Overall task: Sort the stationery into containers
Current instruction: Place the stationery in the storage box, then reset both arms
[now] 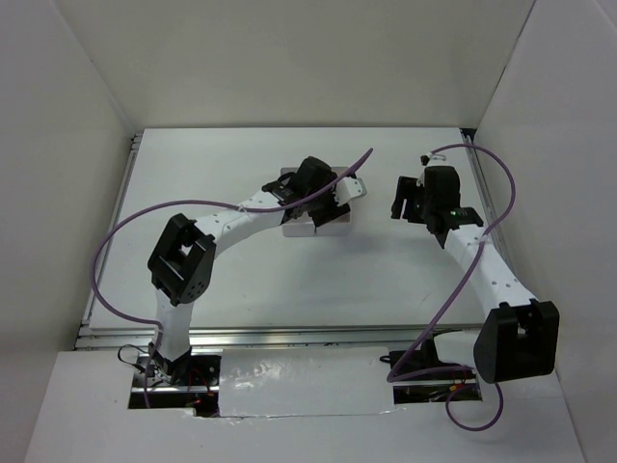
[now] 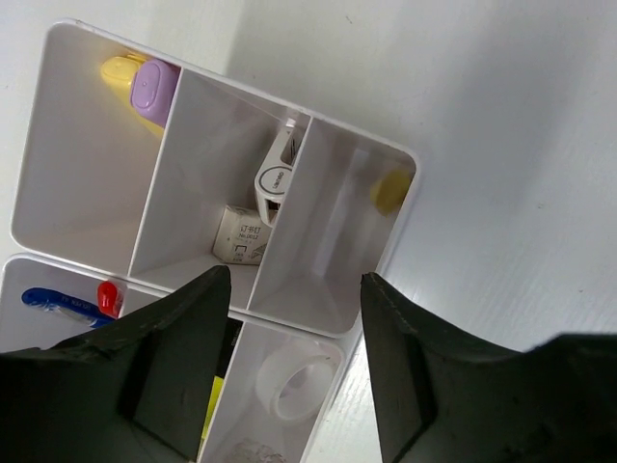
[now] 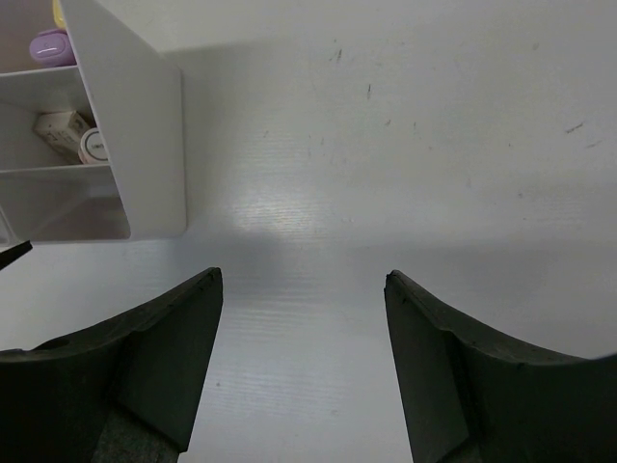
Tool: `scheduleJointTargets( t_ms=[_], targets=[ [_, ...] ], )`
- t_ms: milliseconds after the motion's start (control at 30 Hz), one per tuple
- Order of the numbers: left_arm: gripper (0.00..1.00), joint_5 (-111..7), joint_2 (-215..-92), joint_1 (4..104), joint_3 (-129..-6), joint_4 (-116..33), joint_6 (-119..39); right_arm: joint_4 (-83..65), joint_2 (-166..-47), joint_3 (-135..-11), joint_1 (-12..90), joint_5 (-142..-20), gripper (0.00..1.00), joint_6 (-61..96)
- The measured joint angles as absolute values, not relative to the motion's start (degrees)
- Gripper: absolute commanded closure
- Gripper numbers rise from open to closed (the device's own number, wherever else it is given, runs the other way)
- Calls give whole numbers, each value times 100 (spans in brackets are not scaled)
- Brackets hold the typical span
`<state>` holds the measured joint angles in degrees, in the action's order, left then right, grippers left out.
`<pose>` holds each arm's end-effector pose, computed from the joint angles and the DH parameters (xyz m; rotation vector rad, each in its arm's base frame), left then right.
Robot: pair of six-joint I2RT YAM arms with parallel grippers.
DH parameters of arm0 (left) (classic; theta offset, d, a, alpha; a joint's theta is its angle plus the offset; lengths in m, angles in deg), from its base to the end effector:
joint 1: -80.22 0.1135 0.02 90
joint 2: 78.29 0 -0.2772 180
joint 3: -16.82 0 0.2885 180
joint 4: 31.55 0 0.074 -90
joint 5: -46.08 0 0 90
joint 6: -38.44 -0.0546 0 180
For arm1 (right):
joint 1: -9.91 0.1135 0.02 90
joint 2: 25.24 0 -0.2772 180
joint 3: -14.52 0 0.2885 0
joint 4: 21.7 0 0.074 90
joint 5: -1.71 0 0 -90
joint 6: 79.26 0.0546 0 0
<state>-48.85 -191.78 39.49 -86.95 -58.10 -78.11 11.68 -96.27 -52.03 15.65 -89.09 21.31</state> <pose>0.3898 -0.3418 0.2431 1.2646 1.8135 -0.2326 0.3175 0.0311 0.2742 0.1018 2.2328 0.1397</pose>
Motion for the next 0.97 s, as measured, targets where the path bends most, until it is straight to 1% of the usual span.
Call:
scheduleJointTargets(
  t_ms=[200, 233, 300, 333, 400, 500, 567, 600, 667, 867, 967],
  targets=[
    [30, -4865, -19119, 3941, -8877, -5998, -7431, 1227, -9683, -5325, 1565, -8909, 24, 2118],
    [23, -4883, -19039, 3960, -8922, -6078, -7282, 1227, -9683, -5347, 1565, -8911, 24, 2098],
    [19, -5003, -18750, 4105, -8968, -6247, -6895, 1227, -9677, -5375, 1554, -8911, 14, 2015],
    [17, -5060, -18549, 4277, -9001, -6389, -6694, 1230, -9673, -5380, 1543, -8913, 2, 1974],
    [15, -5169, -18153, 4769, -9095, -6601, -6301, 1252, -9668, -5382, 1491, -8915, 0, 1823],
    [13, -5147, -17587, 5862, -9023, -6695, -5848, 1398, -9688, -5461, 1405, -8913, 0, 1571],
    [12, -4972, -17268, 6636, -8706, -6682, -5673, 1490, -9738, -5559, 1342, -8900, 0, 1370],
    [3, -4852, -17130, 6968, -8477, -6723, -5581, 1523, -9780, -5605, 1307, -8891, 0, 1257],
    [2, -4664, -16936, 7392, -7935, -6741, -5463, 1540, -9880, -5638, 1215, -8880, 0, 1058],
    [2, -4618, -16560, 7908, -6022, -6771, -5256, 1726, -10435, -5642, 994, -8865, 0, 618],
    [0, -4642, -16431, 8098, -5537, -6804, -5090, 1879, -10706, -5640, 872, -8852, 0, 524]
  ],
)
